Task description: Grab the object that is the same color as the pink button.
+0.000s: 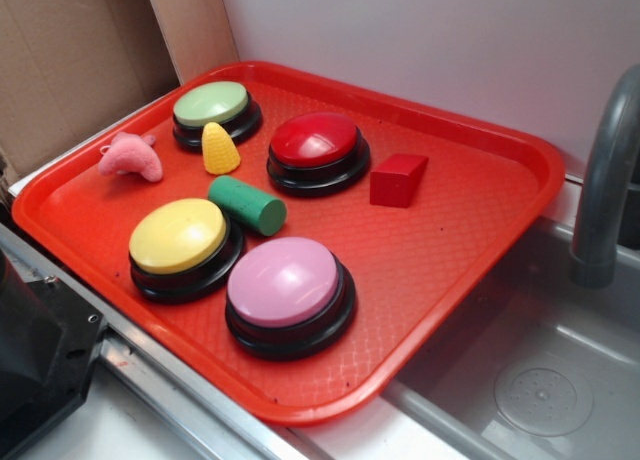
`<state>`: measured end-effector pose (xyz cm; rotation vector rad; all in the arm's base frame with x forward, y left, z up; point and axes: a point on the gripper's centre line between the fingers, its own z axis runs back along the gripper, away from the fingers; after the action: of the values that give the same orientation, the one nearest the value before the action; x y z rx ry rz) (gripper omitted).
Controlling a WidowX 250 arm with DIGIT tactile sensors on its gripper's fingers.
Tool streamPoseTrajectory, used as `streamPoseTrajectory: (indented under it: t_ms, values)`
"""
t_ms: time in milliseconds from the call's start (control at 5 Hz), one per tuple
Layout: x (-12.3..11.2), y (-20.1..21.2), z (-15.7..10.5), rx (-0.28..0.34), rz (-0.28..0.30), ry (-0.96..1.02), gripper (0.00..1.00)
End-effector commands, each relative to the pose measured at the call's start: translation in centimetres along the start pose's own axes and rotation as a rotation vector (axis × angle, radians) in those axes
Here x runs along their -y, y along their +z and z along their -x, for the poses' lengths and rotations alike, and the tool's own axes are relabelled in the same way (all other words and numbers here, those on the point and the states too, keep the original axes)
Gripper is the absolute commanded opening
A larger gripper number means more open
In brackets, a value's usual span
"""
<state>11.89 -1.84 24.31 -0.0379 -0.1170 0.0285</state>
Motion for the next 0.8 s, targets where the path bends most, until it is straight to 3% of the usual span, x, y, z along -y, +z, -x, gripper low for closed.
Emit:
streamPoseTrajectory:
  t_ms: [0, 200, 400, 600]
  values:
    - [0.0, 0.0, 0.0, 0.0, 0.0, 0.0, 1.0]
    - [-1.6, -0.8, -0.6, 0.076, 0.027, 0.247, 1.0]
    - [-4.4, -2.2, -2.0, 0.099, 0.074, 0.495, 1.0]
    - [-7.5, -4.5, -3.9, 0.126, 0.046, 0.719, 1.0]
